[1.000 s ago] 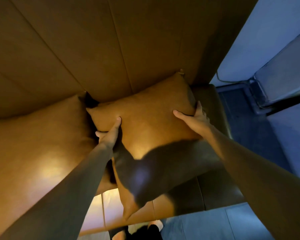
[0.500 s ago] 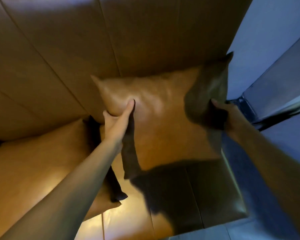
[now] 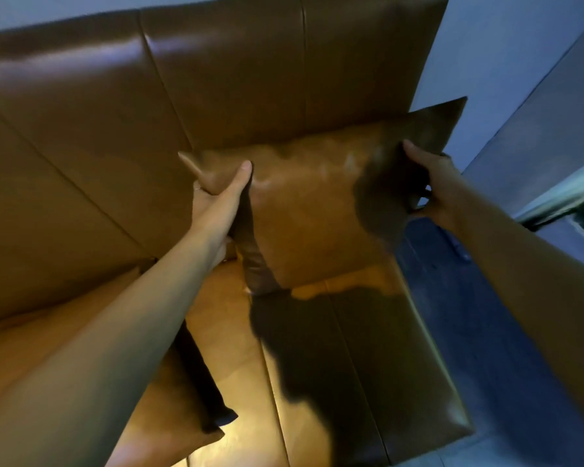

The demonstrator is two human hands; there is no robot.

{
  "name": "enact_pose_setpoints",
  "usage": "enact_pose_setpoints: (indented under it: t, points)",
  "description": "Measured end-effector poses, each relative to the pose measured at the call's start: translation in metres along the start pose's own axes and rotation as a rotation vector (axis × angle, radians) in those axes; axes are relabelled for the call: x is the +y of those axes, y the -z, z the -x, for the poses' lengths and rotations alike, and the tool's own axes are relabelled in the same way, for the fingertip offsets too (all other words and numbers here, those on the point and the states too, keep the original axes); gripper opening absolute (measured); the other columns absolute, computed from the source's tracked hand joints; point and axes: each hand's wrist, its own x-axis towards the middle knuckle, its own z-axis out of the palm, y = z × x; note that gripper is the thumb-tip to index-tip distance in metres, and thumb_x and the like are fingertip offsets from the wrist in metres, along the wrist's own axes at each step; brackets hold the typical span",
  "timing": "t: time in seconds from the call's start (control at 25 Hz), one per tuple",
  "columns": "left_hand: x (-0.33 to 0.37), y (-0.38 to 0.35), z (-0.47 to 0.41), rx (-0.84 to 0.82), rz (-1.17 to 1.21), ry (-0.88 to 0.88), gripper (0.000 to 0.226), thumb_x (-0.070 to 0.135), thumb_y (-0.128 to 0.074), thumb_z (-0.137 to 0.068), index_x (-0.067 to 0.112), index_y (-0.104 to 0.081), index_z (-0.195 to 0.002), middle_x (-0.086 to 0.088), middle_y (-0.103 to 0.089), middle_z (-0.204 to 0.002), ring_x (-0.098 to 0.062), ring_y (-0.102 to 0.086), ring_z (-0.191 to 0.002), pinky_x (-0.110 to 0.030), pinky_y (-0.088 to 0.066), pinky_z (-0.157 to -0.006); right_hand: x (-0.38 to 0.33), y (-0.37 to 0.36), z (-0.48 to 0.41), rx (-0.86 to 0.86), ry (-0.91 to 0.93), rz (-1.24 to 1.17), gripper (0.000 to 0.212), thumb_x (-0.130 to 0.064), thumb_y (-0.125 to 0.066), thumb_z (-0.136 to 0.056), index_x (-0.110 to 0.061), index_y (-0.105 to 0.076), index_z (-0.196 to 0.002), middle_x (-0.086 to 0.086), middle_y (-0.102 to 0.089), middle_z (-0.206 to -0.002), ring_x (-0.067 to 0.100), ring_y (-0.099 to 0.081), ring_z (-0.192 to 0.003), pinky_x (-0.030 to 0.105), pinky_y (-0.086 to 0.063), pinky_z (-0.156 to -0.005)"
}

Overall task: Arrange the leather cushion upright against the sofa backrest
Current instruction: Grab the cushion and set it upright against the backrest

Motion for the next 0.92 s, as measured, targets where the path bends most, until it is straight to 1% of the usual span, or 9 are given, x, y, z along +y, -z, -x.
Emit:
enact_pose_setpoints:
  t: [0.08, 0.2, 0.28, 0.4, 0.44, 0.52, 0.64, 0.8, 0.92]
  points:
    - [0.000, -0.006, 0.000, 0.053, 0.017, -0.002, 0.086, 0.064, -0.080, -0.065, 0.033, -0.042, -0.135, 0.007, -0.062, -0.126, -0.021, -0.058, -0.116, -0.054, -0.044, -0.104, -0.003, -0.005, -0.003, 0.041, 0.015, 0.039, 0.092, -0.053, -0.082, -0.075, -0.024, -0.037, -0.149, 0.001, -0.054, -0.140, 0.027, -0.054, -0.121, 0.068, -0.046, -0.098]
    - [-0.004, -0.006, -0.005, 0.077, 0.026, 0.006, 0.079, 0.060, -0.078, -0.071, 0.032, -0.041, -0.134, 0.006, -0.060, -0.126, -0.022, -0.058, -0.116, -0.053, -0.046, -0.101, 0.005, -0.010, -0.012, 0.080, 0.030, 0.093, 0.086, -0.049, -0.076, -0.084, -0.023, -0.030, -0.152, 0.004, -0.047, -0.148, 0.028, -0.050, -0.124, 0.067, -0.042, -0.103]
    - [-0.004, -0.005, -0.009, 0.039, 0.012, 0.042, 0.090, 0.061, -0.076, -0.073, 0.029, -0.033, -0.144, 0.007, -0.056, -0.128, -0.023, -0.055, -0.119, -0.055, -0.045, -0.101, 0.009, -0.017, -0.016, 0.098, 0.071, 0.124, 0.088, -0.050, -0.073, -0.086, -0.022, -0.024, -0.155, 0.005, -0.042, -0.154, 0.032, -0.045, -0.136, 0.064, -0.040, -0.107]
    - [0.000, -0.004, -0.012, -0.006, -0.015, 0.068, 0.094, 0.062, -0.074, -0.074, 0.028, -0.029, -0.149, 0.014, -0.051, -0.113, -0.024, -0.051, -0.122, -0.058, -0.043, -0.101, 0.013, -0.025, -0.021, 0.143, 0.100, 0.207, 0.092, -0.054, -0.070, -0.087, -0.020, -0.020, -0.157, 0.008, -0.039, -0.157, 0.035, -0.041, -0.141, 0.059, -0.038, -0.111]
    - [0.001, -0.004, -0.012, -0.017, -0.019, 0.072, 0.095, 0.062, -0.074, -0.074, 0.028, -0.029, -0.150, 0.014, -0.050, -0.115, -0.025, -0.050, -0.125, -0.059, -0.043, -0.102, 0.013, -0.028, -0.021, 0.169, 0.098, 0.256, 0.093, -0.056, -0.069, -0.087, -0.019, -0.021, -0.156, 0.009, -0.040, -0.157, 0.037, -0.042, -0.140, 0.059, -0.039, -0.111]
    - [0.003, -0.001, -0.009, -0.027, -0.029, 0.081, 0.102, 0.063, -0.075, -0.072, 0.027, -0.024, -0.153, 0.008, -0.050, -0.132, -0.027, -0.049, -0.129, -0.060, -0.040, -0.105, 0.013, -0.032, -0.021, 0.238, 0.095, 0.368, 0.090, -0.059, -0.067, -0.087, -0.015, -0.025, -0.154, 0.013, -0.043, -0.153, 0.039, -0.045, -0.137, 0.057, -0.041, -0.109]
    - [0.004, 0.005, -0.003, -0.023, -0.079, 0.074, 0.108, 0.065, -0.075, -0.072, 0.020, -0.022, -0.155, -0.002, -0.045, -0.149, -0.030, -0.045, -0.135, -0.054, -0.037, -0.110, 0.012, -0.043, -0.014, 0.355, 0.134, 0.569, 0.085, -0.054, -0.059, -0.095, -0.007, -0.021, -0.155, 0.021, -0.040, -0.153, 0.045, -0.046, -0.134, 0.055, -0.042, -0.107]
    - [0.003, 0.025, 0.008, 0.019, -0.193, -0.051, 0.082, 0.053, -0.068, -0.086, 0.017, -0.032, -0.151, -0.001, -0.051, -0.140, -0.027, -0.044, -0.135, -0.037, -0.035, -0.105, 0.017, -0.075, 0.019, 0.438, 0.272, 0.769, 0.084, -0.041, -0.055, -0.101, -0.010, -0.005, -0.161, 0.020, -0.016, -0.166, 0.046, -0.028, -0.145, 0.059, -0.031, -0.113]
    - [0.005, 0.060, 0.016, 0.067, -0.264, -0.099, 0.079, 0.051, -0.063, -0.091, 0.020, -0.027, -0.154, -0.004, -0.040, -0.152, -0.028, -0.038, -0.139, -0.040, -0.035, -0.109, 0.027, -0.109, 0.059, 0.347, 0.406, 0.977, 0.082, -0.047, -0.054, -0.099, -0.019, -0.008, -0.162, 0.017, -0.007, -0.169, 0.041, -0.014, -0.152, 0.062, -0.019, -0.119]
